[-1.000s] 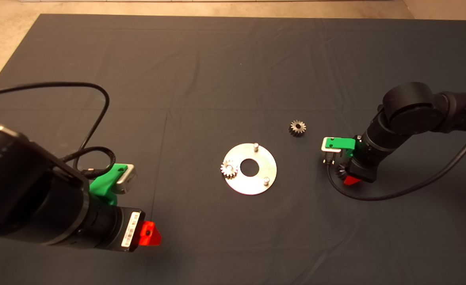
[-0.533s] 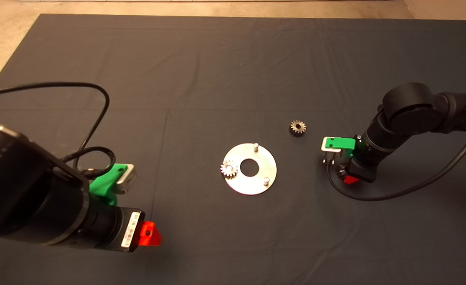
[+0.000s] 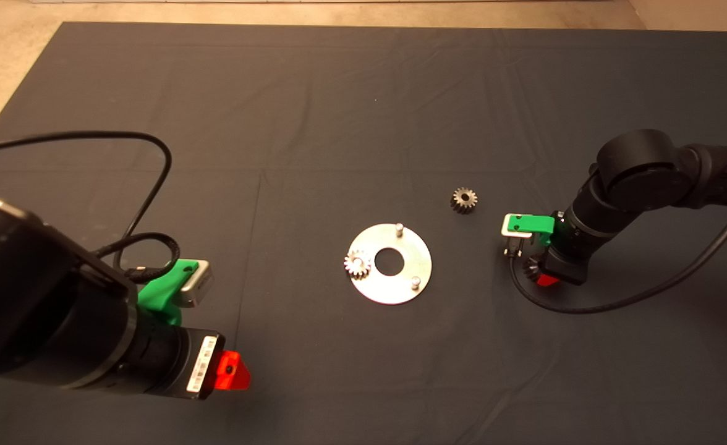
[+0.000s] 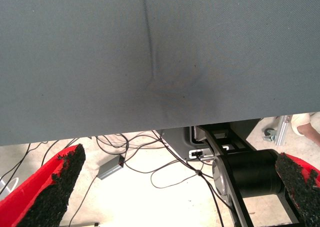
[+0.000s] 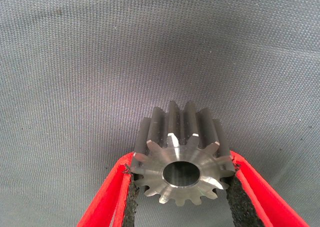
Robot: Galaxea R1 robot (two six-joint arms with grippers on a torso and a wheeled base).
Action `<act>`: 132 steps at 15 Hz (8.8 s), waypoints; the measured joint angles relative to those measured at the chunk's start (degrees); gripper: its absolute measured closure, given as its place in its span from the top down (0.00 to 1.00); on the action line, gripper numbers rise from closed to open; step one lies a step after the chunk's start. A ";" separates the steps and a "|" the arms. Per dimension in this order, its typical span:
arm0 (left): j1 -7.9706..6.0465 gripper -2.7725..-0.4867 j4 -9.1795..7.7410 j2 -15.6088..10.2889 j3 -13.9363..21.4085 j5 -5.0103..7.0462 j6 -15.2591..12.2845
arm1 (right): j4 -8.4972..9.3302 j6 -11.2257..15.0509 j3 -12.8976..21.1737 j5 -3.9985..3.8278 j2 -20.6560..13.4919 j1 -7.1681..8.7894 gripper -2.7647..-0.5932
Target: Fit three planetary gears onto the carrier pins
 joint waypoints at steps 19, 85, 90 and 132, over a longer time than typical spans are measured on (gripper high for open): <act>0.01 0.99 -3.22 0.00 0.57 0.00 -1.06 | 7.20 13.58 5.26 0.02 9.69 10.62 0.21; 0.01 0.99 -4.99 -0.33 0.74 0.00 -1.28 | 2.39 12.90 0.27 -0.06 25.53 4.39 0.21; 0.01 0.99 -5.03 -0.33 0.74 0.00 -1.28 | 1.96 12.90 0.27 -0.06 25.55 3.36 0.21; 0.01 0.99 -5.56 -0.33 0.74 0.01 -1.34 | -5.87 12.87 2.33 -0.39 26.14 1.33 0.26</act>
